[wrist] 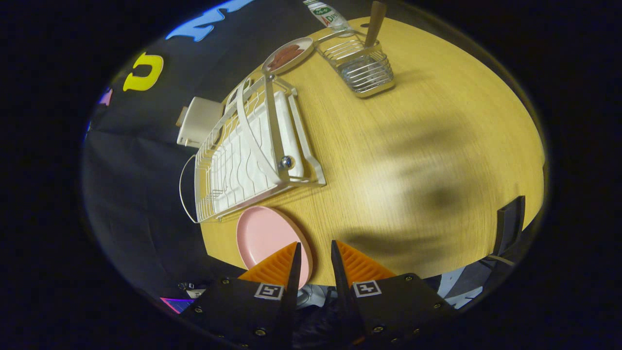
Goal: Take the plate from the dish rack, then take the spoon from the basket and place it into the plate.
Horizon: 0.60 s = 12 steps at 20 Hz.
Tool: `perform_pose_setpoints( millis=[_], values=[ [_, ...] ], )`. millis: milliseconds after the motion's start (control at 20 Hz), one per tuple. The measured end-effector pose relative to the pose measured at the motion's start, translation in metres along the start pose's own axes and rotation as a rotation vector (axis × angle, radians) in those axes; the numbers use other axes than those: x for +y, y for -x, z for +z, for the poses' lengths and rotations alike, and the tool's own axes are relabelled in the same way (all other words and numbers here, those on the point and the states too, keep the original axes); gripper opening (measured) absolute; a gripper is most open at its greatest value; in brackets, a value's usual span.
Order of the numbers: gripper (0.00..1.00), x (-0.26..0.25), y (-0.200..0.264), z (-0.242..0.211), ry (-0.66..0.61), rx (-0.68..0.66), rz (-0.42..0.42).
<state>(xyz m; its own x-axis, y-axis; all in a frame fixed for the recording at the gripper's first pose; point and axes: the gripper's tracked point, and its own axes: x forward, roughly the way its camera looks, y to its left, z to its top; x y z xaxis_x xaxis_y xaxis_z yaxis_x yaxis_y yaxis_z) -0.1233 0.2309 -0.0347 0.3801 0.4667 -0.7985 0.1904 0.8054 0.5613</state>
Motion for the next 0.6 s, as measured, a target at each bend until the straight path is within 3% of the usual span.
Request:
perform_pose_setpoints(
  millis=[600],
  values=[
    [0.37,-0.021,0.066,0.148,-0.233,-0.477,0.039]
  ],
)
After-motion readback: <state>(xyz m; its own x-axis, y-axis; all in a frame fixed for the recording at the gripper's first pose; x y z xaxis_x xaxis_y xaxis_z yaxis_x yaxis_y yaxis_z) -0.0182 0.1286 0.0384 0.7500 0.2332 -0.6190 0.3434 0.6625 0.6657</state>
